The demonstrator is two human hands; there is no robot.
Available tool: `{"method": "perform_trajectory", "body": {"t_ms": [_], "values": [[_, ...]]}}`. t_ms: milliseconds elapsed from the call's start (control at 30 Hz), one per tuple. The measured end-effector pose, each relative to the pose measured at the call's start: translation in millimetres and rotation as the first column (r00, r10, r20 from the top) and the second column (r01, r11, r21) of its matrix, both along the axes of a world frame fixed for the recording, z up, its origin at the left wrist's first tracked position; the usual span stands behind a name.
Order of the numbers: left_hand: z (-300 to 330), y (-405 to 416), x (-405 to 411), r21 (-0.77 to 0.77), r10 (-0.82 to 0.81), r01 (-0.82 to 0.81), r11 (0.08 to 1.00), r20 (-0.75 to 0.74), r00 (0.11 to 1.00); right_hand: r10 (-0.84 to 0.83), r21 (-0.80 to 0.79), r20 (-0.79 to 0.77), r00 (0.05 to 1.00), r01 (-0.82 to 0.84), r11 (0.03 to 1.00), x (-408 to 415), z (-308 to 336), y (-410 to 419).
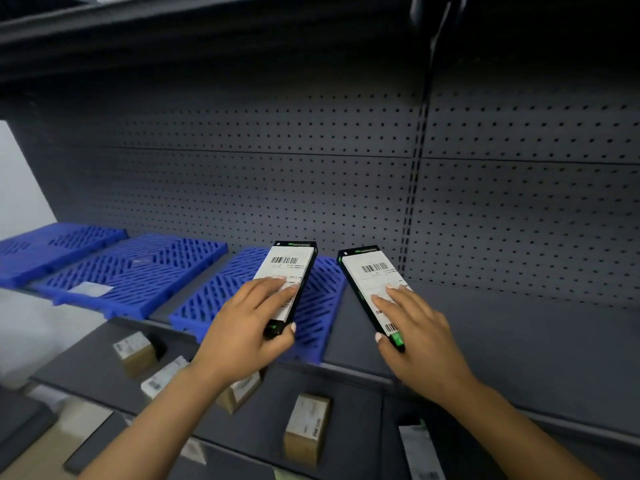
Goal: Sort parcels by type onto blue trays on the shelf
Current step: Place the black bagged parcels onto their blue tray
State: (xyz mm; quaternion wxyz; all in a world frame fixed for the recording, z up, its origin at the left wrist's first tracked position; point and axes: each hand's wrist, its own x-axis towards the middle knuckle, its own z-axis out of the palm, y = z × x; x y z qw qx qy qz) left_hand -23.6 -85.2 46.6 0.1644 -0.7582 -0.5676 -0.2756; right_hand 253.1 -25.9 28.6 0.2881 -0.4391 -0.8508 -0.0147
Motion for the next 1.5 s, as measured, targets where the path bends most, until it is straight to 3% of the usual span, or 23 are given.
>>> {"method": "perform_trajectory", "body": {"t_ms": [433,567,733,1100,1233,1500], "values": [[-6.5,74.8,-122.9,-0.125,-0.104,0.100,0.987,-0.029,0.994,-0.104,-0.169,0.049,0.993,0.111,0.979,-120.7,-17.7,35.7],[-17.5,97.2,-137.5,-0.206,-0.122,0.118,0.972,-0.009,0.992,-0.142,-0.205,0.136,0.980,0.168,0.964,-138.9,-19.5,47.8],[-28.2,121.6,-151.4,-0.248,-0.109,0.091,0.964,-0.060,0.992,-0.160,-0.222,0.163,0.974,0.194,0.956,-156.3,-22.2,64.2],[-45.7,147.5,-166.7,-0.361,-0.131,0.119,0.925,-0.009,0.991,-0.160,-0.226,0.204,0.966,0.205,0.952,-169.1,-29.8,80.6],[-38.8,147.1,-165.5,-0.431,-0.126,0.080,0.899,-0.080,0.989,-0.131,-0.222,0.239,0.962,0.186,0.957,-166.8,-28.7,80.3],[2.1,125.1,-112.5,-0.248,-0.205,0.178,0.952,-0.086,0.975,-0.103,-0.163,0.101,0.990,0.119,0.979,-135.3,-3.3,65.0]]}}
